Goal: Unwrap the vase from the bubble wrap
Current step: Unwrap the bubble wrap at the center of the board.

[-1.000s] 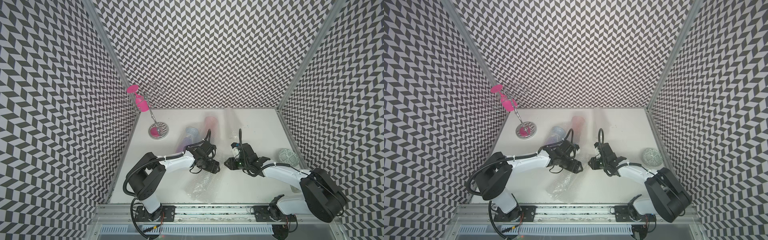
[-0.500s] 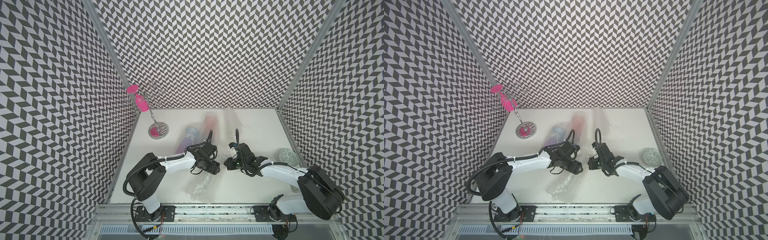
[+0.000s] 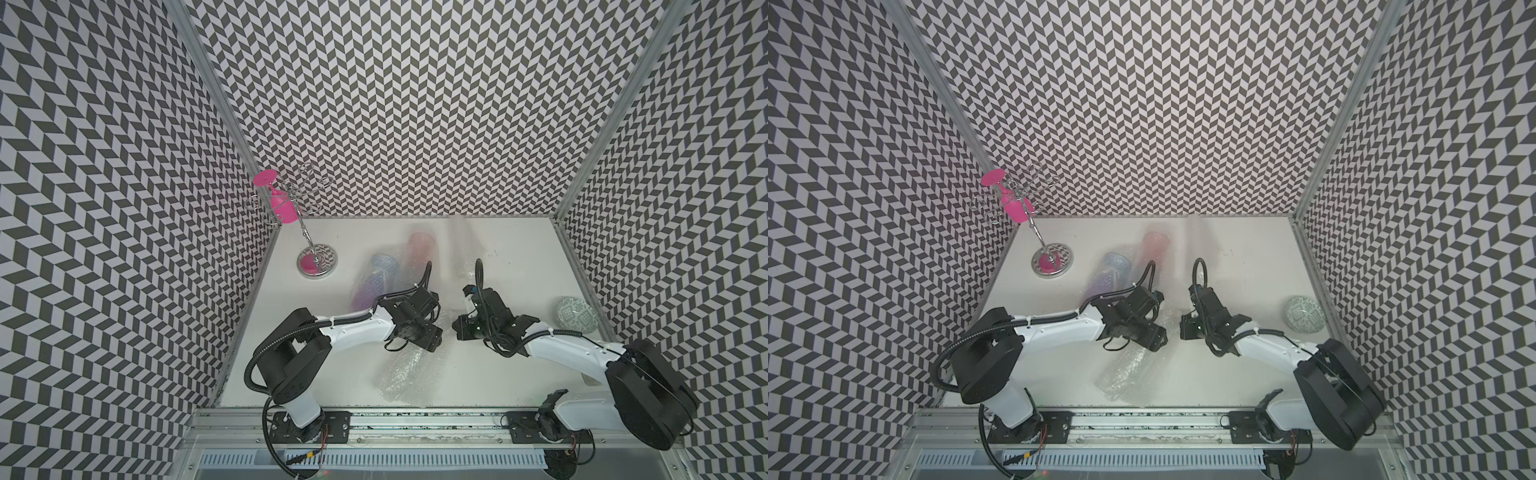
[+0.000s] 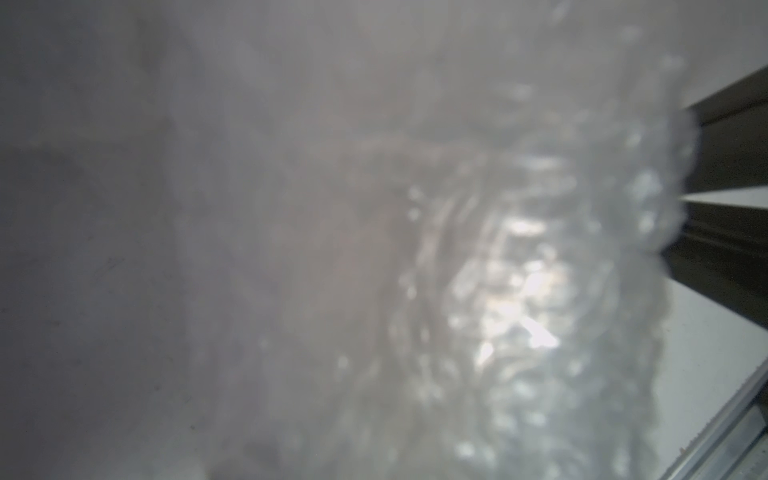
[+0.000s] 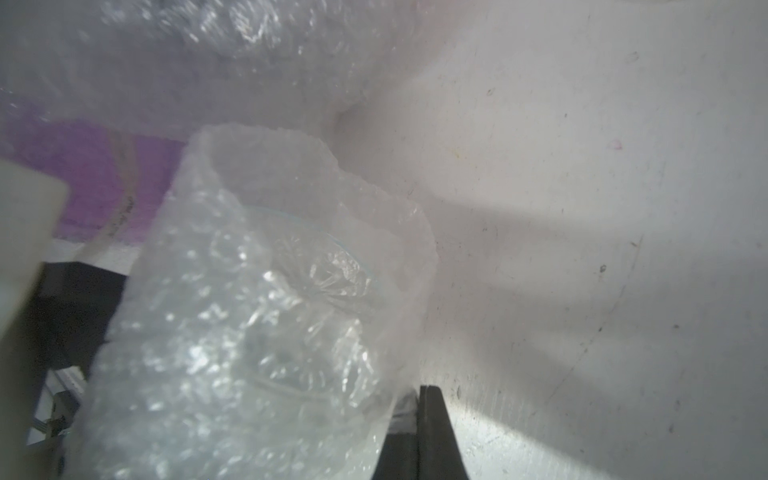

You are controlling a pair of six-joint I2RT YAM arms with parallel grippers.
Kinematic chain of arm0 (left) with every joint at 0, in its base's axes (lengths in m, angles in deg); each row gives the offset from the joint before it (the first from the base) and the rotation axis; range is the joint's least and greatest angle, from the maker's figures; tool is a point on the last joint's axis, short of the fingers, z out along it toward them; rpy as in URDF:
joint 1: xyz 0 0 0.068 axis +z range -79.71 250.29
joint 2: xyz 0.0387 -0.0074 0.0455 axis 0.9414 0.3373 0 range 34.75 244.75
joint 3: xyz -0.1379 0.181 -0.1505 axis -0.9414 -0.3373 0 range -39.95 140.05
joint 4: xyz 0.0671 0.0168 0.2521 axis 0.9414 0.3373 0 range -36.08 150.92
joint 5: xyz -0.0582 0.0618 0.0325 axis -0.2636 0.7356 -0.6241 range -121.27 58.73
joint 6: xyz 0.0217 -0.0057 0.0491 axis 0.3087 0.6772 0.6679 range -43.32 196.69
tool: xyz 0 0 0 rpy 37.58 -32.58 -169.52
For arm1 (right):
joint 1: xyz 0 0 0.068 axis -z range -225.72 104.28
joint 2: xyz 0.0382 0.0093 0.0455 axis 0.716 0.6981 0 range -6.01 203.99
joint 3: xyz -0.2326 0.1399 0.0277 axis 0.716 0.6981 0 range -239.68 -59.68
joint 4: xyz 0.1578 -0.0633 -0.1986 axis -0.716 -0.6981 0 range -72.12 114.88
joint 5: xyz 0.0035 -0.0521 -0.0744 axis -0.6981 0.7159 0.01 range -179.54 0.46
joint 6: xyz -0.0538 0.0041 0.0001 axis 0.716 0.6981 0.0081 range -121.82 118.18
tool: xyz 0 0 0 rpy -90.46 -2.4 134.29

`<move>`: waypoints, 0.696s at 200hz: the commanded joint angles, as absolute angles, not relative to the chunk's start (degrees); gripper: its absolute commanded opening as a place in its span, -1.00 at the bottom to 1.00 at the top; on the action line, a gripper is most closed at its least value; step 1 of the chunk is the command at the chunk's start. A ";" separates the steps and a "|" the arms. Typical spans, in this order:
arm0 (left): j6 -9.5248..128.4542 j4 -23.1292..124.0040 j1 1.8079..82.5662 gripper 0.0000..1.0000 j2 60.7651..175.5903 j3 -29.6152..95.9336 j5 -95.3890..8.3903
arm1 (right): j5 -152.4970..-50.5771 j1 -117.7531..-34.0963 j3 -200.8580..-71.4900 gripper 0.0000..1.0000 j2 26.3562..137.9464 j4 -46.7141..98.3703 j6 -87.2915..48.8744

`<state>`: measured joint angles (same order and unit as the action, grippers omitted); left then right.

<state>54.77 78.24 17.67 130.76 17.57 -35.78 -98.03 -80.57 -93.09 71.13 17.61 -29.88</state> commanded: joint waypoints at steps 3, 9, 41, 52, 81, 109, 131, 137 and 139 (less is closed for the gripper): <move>55.37 82.81 17.37 -0.14 128.68 17.42 -31.89 | -92.29 -79.17 -90.92 -1.00 68.62 19.32 -32.91; 55.16 82.75 17.50 -0.17 128.62 17.20 -31.81 | -92.01 -79.09 -90.35 -1.00 67.93 19.53 -33.43; 55.06 82.66 18.30 -0.19 129.31 17.26 -31.62 | -91.48 -78.00 -89.03 -1.00 66.25 19.46 -35.17; 55.07 82.75 18.43 -0.19 129.38 17.19 -31.71 | -91.41 -77.65 -88.54 -1.00 65.65 19.68 -35.80; 54.76 82.51 18.83 -0.19 129.34 16.44 -32.87 | -91.69 -77.15 -87.42 -1.00 64.80 20.10 -36.52; 54.45 81.02 20.22 -0.24 128.42 14.72 -35.61 | -93.27 -75.67 -85.38 -1.00 63.27 21.34 -38.01; 54.45 81.01 20.75 -0.28 128.25 14.13 -35.64 | -92.69 -75.10 -85.39 -1.00 62.39 20.27 -37.28; 54.45 80.92 20.80 -0.28 128.24 14.02 -35.73 | -92.32 -75.09 -85.64 -1.00 62.27 19.80 -36.79; 54.45 80.86 20.80 -0.28 128.24 13.98 -35.75 | -92.28 -75.12 -85.75 -1.00 62.28 19.70 -36.65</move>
<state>55.19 74.37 18.58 130.69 15.93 -39.08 -99.41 -77.43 -86.21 64.01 21.89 -36.72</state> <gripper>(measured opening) 0.777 0.042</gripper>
